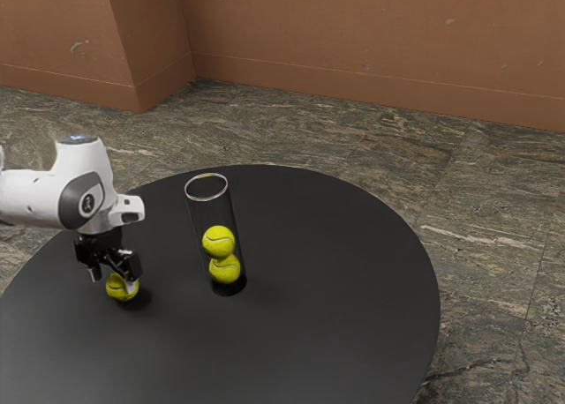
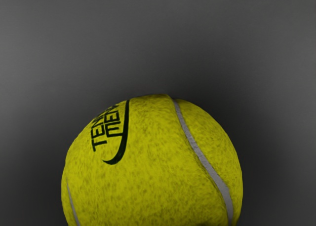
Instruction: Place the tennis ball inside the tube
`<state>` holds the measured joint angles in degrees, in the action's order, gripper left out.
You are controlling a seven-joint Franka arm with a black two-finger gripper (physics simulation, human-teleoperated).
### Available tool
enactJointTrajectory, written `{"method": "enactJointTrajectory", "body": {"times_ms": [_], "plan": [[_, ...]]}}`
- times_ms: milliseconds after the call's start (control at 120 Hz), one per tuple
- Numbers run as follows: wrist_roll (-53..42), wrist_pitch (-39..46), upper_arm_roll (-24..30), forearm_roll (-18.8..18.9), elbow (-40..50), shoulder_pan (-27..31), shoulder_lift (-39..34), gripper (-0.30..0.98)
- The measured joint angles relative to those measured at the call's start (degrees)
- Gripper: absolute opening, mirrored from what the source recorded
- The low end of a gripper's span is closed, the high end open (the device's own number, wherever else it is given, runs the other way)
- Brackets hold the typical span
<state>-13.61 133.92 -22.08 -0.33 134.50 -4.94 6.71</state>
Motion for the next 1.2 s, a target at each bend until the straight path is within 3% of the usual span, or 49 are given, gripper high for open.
{"method": "enactJointTrajectory", "body": {"times_ms": [742,1058,1200], "plan": [[-0.86,4.11,0.37,-4.27,-2.03,0.00,6.37,0.68],[-0.87,4.70,0.43,-4.49,-2.03,0.00,6.59,0.33],[-0.09,4.86,0.41,-3.86,-2.03,-0.01,6.39,0.30]]}}
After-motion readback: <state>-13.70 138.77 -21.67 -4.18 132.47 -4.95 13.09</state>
